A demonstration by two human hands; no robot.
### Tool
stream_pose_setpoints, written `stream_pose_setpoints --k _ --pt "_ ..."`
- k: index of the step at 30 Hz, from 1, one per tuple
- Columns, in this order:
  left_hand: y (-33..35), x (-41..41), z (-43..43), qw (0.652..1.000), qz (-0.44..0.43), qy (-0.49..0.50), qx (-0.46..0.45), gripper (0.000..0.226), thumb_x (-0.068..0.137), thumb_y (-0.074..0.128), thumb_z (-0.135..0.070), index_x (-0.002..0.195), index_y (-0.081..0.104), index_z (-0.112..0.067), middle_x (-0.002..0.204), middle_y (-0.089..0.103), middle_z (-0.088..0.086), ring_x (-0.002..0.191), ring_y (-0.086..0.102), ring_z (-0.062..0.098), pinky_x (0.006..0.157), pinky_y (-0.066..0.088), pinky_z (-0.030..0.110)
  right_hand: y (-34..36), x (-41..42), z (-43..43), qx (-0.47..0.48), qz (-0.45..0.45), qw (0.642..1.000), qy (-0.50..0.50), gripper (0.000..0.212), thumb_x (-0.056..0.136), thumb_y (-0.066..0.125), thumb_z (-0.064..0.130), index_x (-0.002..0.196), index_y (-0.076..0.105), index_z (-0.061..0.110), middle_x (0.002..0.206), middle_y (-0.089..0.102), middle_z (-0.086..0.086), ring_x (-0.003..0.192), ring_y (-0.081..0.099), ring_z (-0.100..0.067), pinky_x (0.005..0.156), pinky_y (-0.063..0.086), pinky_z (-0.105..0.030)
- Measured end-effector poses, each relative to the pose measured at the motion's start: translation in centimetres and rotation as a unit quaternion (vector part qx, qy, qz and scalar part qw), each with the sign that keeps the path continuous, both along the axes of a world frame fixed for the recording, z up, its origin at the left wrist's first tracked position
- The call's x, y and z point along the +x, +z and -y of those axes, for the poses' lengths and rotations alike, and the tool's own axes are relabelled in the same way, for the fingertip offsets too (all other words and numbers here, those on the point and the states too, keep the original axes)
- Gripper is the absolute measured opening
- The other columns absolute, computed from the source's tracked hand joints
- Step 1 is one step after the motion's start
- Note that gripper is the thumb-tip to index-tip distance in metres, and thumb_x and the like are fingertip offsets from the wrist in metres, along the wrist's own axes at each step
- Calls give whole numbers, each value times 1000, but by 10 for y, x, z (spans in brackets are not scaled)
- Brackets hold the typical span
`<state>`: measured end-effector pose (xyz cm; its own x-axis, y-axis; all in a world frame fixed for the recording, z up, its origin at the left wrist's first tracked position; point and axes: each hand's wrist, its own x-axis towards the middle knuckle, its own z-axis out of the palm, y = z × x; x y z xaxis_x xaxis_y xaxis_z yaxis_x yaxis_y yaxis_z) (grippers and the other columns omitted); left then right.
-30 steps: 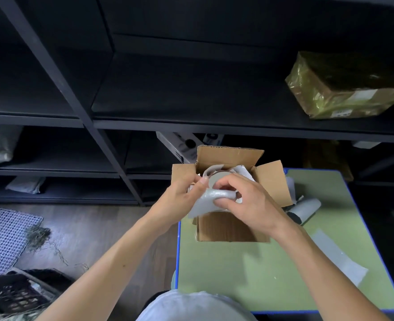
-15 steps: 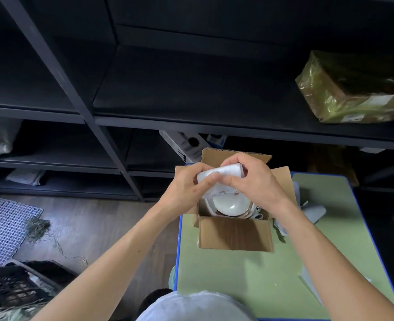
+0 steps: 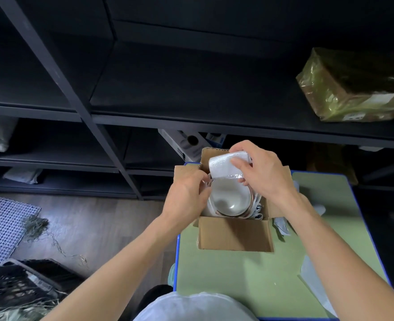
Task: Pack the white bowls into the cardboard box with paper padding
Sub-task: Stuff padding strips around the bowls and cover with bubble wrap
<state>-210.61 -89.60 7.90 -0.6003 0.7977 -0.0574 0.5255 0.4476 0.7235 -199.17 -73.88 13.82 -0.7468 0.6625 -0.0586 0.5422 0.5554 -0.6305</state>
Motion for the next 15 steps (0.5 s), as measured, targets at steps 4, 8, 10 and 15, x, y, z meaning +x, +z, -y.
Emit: stream_pose_setpoints --k 4,8,10,15 --pt "-5 23 2 993 -102 -58 -15 29 96 52 -28 123 58 -18 106 64 3 96 57 24 75 44 36 -4 -6 3 -18 -5 1000 11 19 101 50 23 110 60 36 92 60 10 50 65 -4 51 45 -9" --pt "-3 39 4 982 -170 -80 -16 21 82 73 -21 101 68 -14 90 67 0 82 60 23 57 47 31 -2 -5 1 29 1 998 54 26 98 58 21 118 61 36 109 57 9 72 65 -6 70 52 -22" --pt "-4 42 3 975 -199 -97 -17 22 74 79 -20 94 71 -14 87 67 0 78 60 21 54 46 26 -1 -5 2 101 31 991 84 32 95 58 23 124 57 37 114 58 11 90 60 -11 77 50 -34" --pt "-12 45 -1 987 -110 -86 -84 37 97 52 -31 131 50 -17 135 47 8 110 51 30 78 46 39 -2 -18 13 345 29 924 160 18 97 60 32 111 65 22 92 65 7 78 64 -20 47 47 -35"
